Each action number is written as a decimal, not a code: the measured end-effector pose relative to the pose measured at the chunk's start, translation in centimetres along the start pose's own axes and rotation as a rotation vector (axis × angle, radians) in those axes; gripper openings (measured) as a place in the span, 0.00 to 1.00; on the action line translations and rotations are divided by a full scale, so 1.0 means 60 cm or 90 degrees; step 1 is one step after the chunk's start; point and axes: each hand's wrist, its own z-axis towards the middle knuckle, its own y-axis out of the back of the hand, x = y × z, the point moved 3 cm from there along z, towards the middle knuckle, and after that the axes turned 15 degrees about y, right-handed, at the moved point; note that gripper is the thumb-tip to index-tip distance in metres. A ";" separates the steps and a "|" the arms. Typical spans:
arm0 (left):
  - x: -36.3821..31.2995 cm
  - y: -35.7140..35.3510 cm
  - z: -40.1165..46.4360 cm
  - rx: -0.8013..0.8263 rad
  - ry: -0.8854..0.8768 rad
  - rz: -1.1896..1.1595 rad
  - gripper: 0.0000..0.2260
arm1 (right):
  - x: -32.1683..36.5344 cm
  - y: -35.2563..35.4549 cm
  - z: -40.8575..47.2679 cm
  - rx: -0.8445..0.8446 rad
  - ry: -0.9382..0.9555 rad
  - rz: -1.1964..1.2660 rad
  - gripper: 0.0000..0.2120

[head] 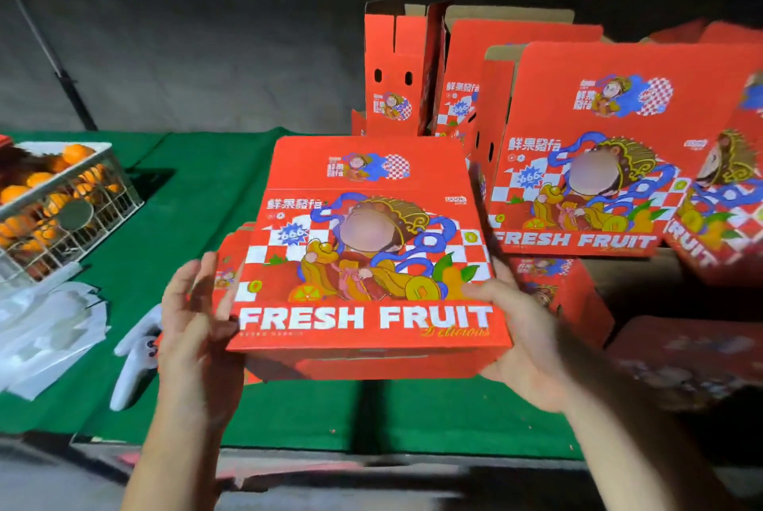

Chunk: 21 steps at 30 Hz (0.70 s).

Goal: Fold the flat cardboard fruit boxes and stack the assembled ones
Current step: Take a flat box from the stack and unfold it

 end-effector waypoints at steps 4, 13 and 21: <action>0.008 0.004 0.015 0.083 0.094 0.289 0.27 | -0.006 -0.036 -0.040 -0.009 0.066 -0.041 0.29; 0.009 -0.096 -0.005 0.202 -0.052 0.332 0.30 | 0.066 0.005 -0.061 -0.140 0.354 -0.247 0.34; -0.071 -0.235 -0.019 0.178 -0.201 0.276 0.32 | 0.206 0.057 -0.053 -0.170 0.503 -0.200 0.25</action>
